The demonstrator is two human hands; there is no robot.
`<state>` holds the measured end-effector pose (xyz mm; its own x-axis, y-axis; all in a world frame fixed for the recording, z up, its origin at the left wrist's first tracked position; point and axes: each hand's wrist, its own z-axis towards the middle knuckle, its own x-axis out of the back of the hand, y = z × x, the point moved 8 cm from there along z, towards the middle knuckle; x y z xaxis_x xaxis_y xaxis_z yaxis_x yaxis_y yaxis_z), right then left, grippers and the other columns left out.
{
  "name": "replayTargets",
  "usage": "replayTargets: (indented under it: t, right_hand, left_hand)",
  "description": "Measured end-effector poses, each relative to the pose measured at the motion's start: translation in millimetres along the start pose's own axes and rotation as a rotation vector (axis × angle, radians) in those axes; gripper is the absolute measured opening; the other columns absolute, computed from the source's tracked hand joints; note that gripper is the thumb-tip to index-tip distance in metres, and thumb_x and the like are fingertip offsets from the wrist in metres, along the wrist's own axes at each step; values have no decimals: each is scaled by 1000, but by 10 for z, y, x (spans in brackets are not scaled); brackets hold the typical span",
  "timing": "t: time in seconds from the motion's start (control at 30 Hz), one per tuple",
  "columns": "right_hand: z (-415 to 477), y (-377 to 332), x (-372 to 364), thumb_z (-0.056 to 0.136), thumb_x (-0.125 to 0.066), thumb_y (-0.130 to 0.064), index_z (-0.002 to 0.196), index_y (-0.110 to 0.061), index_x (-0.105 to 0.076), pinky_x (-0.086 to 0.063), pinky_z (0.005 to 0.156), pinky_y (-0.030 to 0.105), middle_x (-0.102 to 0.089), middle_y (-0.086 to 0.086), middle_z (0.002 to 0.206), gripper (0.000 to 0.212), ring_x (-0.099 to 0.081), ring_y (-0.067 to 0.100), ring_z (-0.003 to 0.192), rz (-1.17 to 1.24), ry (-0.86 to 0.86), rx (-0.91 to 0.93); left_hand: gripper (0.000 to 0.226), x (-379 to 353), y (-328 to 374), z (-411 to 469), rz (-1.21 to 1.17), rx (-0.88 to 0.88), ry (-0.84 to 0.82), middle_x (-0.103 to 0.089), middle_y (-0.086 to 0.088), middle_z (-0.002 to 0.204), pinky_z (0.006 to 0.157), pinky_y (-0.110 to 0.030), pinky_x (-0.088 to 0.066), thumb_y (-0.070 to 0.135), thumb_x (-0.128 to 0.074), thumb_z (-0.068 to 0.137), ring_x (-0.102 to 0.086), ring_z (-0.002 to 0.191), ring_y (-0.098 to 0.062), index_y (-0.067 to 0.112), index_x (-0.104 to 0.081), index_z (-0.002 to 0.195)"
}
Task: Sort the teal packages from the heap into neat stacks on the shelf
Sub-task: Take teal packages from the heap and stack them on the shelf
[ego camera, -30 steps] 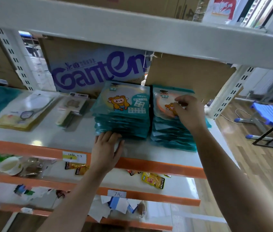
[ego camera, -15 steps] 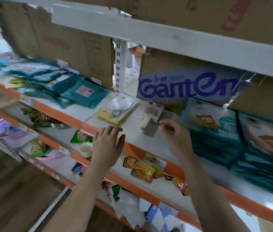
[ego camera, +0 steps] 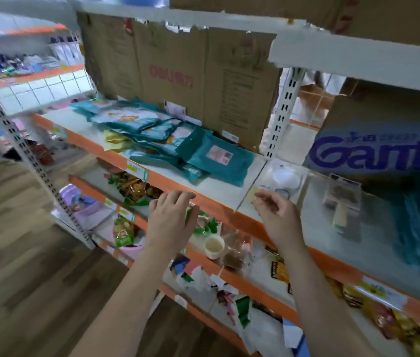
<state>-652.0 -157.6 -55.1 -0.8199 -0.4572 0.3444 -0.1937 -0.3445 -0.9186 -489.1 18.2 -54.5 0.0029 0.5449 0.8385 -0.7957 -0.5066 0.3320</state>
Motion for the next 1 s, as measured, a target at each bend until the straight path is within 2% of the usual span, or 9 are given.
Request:
replayTargets:
  t: [0.1, 0.23, 0.43, 0.53, 0.7, 0.77, 0.83, 0.93, 1.0]
  right_hand:
    - [164, -34, -366, 91, -62, -28, 98, -33, -66, -54, 83, 29, -68, -9, 97, 9, -63, 8, 93, -5, -19, 0]
    - [464, -165, -827, 91, -62, -30, 99, -27, -68, -56, 83, 31, -70, -8, 93, 10, -65, 8, 90, 0, -22, 20]
    - [1113, -316, -1610, 93, -62, -27, 92, -33, -66, -55, 85, 34, -70, -7, 92, 8, -66, 11, 90, 83, -55, 9]
    - [1459, -478, -2044, 93, -62, -27, 97, -25, -70, -55, 82, 29, -71, -6, 91, 9, -66, 11, 89, 84, -67, 7]
    - [1966, -804, -2705, 94, -61, -24, 101, -14, -71, -47, 70, 18, -67, -6, 90, 16, -62, 8, 84, 13, -99, 55]
    - [2140, -841, -2927, 93, -62, -25, 102, -11, -71, -48, 72, 21, -67, -4, 90, 19, -63, 11, 85, -32, -115, 49]
    - [2288, -855, -3124, 93, -62, -25, 102, -10, -72, -49, 74, 25, -69, 0, 90, 20, -64, 15, 85, -70, -136, 25]
    - [2482, -922, -3343, 94, -60, -21, 101, -13, -71, -41, 63, 12, -68, -1, 89, 16, -61, 12, 83, -193, -110, 35]
    - [2618, -1004, -3479, 95, -57, -18, 103, -13, -71, -38, 59, 15, -67, 0, 90, 17, -59, 13, 82, -294, -78, 58]
  left_hand:
    - [41, 26, -332, 147, -13, 9, 20, -63, 0, 112, 85, -41, -41, 44, -36, 94, -57, 103, -25, 20, -64, 114]
    - [44, -21, -750, 375, -33, 12, 29, -62, 0, 112, 84, -41, -41, 45, -34, 95, -57, 103, -24, 20, -64, 114]
    - [43, -96, -1497, 966, -2, 36, 41, -63, -1, 109, 82, -42, -44, 46, -35, 94, -59, 100, -26, 20, -64, 112]
    - [39, -5, -1849, 1361, 21, 18, 70, -63, -3, 104, 79, -41, -42, 44, -39, 93, -60, 95, -30, 18, -64, 109]
    - [42, 140, -2431, 1834, 10, 62, 115, -64, -3, 109, 80, -40, -40, 45, -38, 92, -58, 100, -28, 18, -64, 110]
    - [42, 142, -2649, 1958, -7, 81, 129, -64, -4, 107, 79, -39, -39, 45, -38, 92, -58, 99, -28, 17, -64, 109]
    - [43, 135, -2842, 2072, -21, 98, 134, -63, -4, 106, 78, -38, -38, 45, -38, 91, -58, 98, -28, 16, -65, 109]
    - [45, 97, -3101, 2259, -43, 101, 121, -63, -4, 107, 78, -36, -34, 46, -36, 92, -57, 98, -26, 17, -64, 112]
    - [47, 80, -3262, 2398, -66, 97, 117, -63, -3, 108, 78, -36, -33, 47, -34, 92, -57, 99, -26, 18, -64, 113]
